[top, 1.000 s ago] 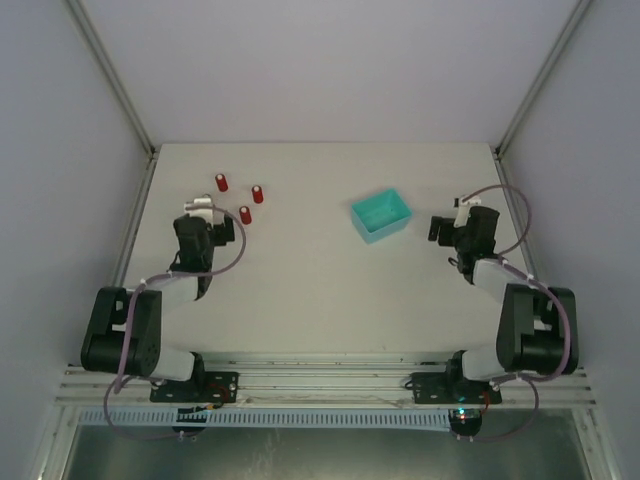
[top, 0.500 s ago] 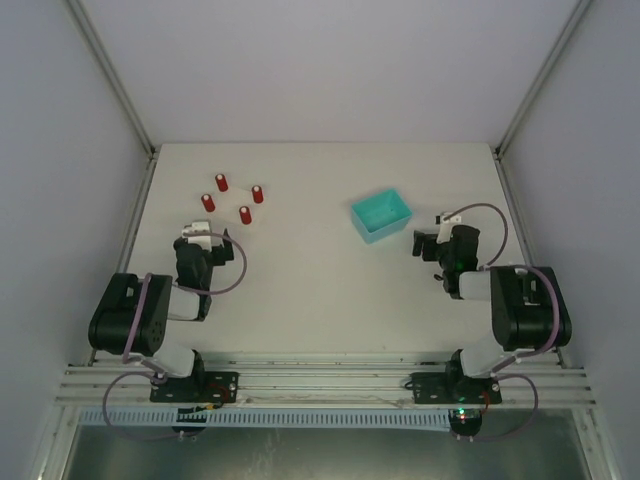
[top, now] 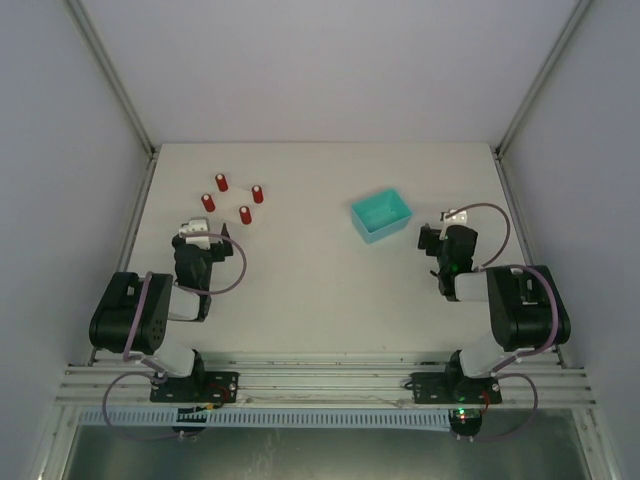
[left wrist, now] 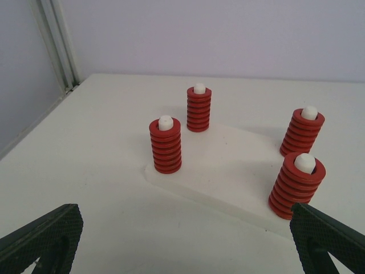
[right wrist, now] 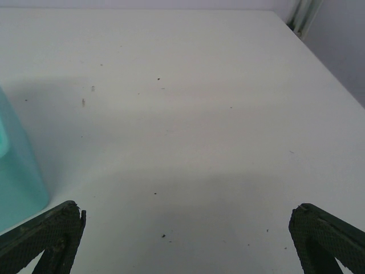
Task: Install the large spring
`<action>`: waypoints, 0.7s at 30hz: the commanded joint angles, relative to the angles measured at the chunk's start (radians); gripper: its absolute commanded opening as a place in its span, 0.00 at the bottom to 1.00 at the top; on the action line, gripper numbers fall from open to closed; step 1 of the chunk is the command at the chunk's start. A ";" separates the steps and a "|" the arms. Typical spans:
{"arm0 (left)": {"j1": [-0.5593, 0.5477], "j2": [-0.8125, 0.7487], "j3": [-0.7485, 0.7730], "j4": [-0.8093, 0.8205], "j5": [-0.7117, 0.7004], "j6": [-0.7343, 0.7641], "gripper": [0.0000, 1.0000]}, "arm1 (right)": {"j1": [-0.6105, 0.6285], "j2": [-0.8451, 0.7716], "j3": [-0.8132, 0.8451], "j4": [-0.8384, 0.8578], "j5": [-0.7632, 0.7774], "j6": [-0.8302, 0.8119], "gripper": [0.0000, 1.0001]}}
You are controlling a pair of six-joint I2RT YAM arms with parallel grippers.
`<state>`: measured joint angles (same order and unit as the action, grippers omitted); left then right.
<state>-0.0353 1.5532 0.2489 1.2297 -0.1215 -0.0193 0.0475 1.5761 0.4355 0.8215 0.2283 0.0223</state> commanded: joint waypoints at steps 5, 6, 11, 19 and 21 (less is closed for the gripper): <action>0.006 0.004 0.006 0.041 0.014 -0.008 0.99 | 0.004 -0.003 -0.011 0.035 0.049 0.007 0.99; 0.007 0.003 0.006 0.040 0.014 -0.008 0.99 | 0.004 -0.004 -0.011 0.036 0.047 0.007 0.99; 0.019 0.004 0.014 0.027 0.044 -0.013 0.99 | 0.003 0.000 -0.004 0.028 -0.012 -0.012 0.99; 0.021 0.004 0.013 0.027 0.049 -0.013 0.99 | -0.001 -0.001 0.006 0.003 -0.171 -0.072 0.99; 0.021 0.005 0.013 0.027 0.049 -0.013 0.99 | -0.006 -0.001 0.008 0.002 -0.178 -0.070 0.99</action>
<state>-0.0212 1.5532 0.2489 1.2312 -0.0933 -0.0231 0.0471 1.5761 0.4355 0.8207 0.1009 -0.0299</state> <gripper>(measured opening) 0.992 0.991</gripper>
